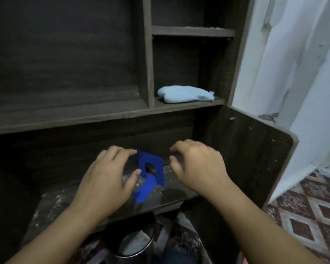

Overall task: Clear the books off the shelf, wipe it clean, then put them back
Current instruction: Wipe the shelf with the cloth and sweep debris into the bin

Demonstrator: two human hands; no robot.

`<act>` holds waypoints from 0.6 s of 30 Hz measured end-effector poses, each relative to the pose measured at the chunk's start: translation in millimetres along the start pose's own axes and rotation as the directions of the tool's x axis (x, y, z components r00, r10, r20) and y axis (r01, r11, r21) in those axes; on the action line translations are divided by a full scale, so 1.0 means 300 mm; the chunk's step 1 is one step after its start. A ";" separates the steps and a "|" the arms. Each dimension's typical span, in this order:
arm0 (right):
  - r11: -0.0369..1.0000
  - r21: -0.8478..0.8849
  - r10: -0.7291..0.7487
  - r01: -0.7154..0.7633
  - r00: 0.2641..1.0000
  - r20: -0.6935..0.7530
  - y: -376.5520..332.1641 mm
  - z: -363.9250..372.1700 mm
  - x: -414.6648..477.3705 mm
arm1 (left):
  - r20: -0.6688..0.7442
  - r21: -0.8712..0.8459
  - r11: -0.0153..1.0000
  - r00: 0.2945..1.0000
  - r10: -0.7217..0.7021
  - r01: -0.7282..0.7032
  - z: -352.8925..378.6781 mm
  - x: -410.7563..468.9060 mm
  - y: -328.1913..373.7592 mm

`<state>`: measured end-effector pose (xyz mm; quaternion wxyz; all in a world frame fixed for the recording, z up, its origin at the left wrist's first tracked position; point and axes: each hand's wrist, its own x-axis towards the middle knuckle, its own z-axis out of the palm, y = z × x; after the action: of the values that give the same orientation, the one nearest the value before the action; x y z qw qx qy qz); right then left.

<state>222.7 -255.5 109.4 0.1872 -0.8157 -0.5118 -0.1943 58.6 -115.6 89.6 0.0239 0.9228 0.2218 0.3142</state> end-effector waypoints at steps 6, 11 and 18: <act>0.992 -0.098 -0.088 0.080 0.992 -0.086 -0.014 -0.054 0.271 | -0.090 0.111 0.991 0.994 -0.066 0.076 -0.170 0.115 -0.088; 0.989 -0.128 -0.082 0.069 0.991 -0.104 0.044 -0.052 0.454 | -0.085 0.161 0.983 0.993 -0.077 0.090 -0.190 0.231 -0.127; 0.985 -0.153 0.101 -0.085 0.989 0.103 0.137 -0.009 0.610 | -0.092 0.161 0.977 0.988 -0.125 0.139 -0.090 0.326 -0.177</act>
<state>332.9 -134.0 200.3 0.1065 -0.8598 -0.4669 -0.1771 90.7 -28.8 157.3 -0.0414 0.8912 0.3089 0.3294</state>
